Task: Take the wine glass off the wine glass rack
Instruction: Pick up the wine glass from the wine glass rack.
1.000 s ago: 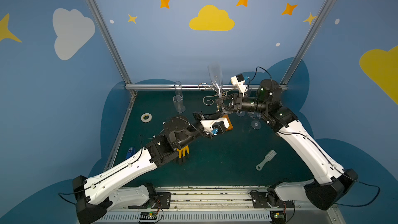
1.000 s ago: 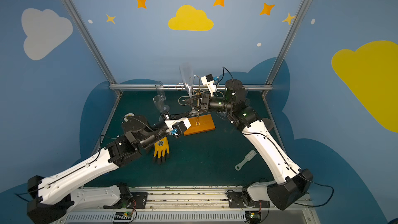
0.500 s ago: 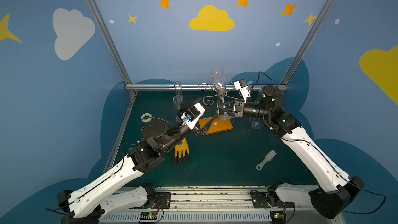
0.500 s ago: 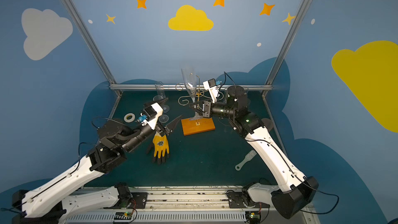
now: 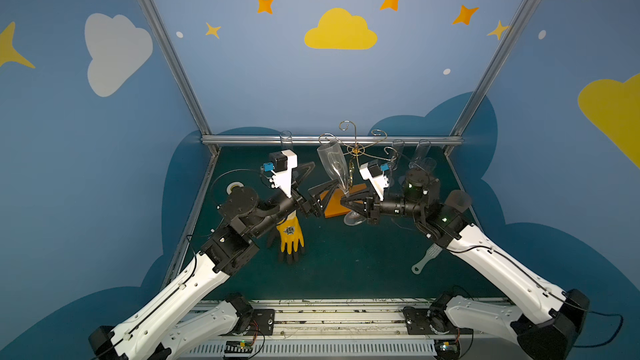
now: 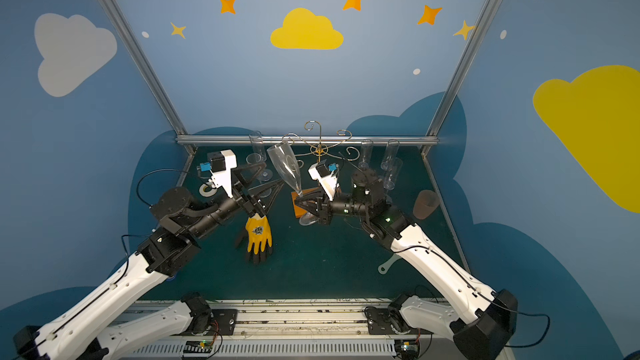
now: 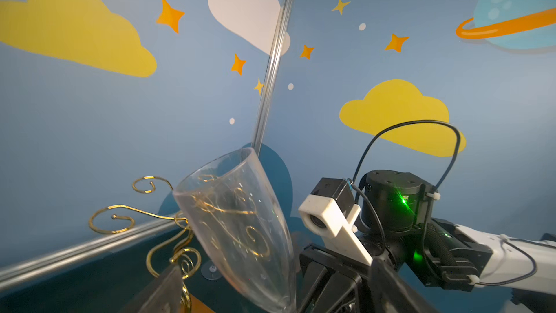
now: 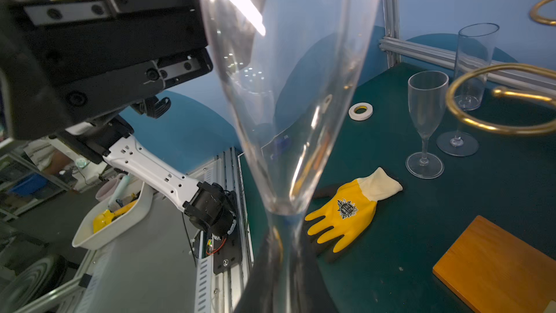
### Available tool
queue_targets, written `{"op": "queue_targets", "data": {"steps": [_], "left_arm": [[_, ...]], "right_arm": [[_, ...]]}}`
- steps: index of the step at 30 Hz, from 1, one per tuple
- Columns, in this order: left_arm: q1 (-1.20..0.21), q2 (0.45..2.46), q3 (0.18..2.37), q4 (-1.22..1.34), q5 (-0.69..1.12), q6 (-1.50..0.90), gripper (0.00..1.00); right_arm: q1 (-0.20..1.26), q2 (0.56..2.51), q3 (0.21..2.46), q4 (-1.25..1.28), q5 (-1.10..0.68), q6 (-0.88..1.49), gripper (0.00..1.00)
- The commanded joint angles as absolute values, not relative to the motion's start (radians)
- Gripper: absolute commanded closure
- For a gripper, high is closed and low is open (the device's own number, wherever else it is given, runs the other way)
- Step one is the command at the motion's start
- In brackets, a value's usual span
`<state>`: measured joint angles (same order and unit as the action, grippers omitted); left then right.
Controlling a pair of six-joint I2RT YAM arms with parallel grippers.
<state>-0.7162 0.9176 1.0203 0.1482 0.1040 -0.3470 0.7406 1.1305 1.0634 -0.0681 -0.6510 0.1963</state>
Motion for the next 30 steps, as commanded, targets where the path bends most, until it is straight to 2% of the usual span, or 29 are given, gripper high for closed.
{"op": "queue_targets", "data": {"steps": [1, 7, 12, 23, 26, 30], "left_arm": [[-0.703, 0.920, 1.010, 0.210, 0.161, -0.455, 0.05], [-0.698, 0.934, 0.973, 0.255, 0.149, -0.527, 0.06], [-0.695, 0.940, 0.920, 0.345, 0.131, -0.581, 0.13], [-0.695, 0.957, 0.891, 0.426, 0.146, -0.624, 0.46], [-0.696, 0.959, 0.890, 0.426, 0.146, -0.624, 0.52], [-0.695, 0.947, 0.892, 0.405, 0.136, -0.606, 0.54]], "right_arm": [[0.782, 1.088, 1.031, 0.042, -0.595, 0.107, 1.00], [0.849, 1.069, 0.972, 0.099, -0.558, 0.069, 1.00], [0.888, 1.062, 0.940, 0.130, -0.507, 0.061, 1.00], [0.921, 1.084, 0.926, 0.135, -0.478, 0.049, 1.00], [0.930, 1.086, 0.925, 0.129, -0.471, 0.047, 1.00], [0.935, 1.083, 0.928, 0.111, -0.455, 0.042, 1.00]]}}
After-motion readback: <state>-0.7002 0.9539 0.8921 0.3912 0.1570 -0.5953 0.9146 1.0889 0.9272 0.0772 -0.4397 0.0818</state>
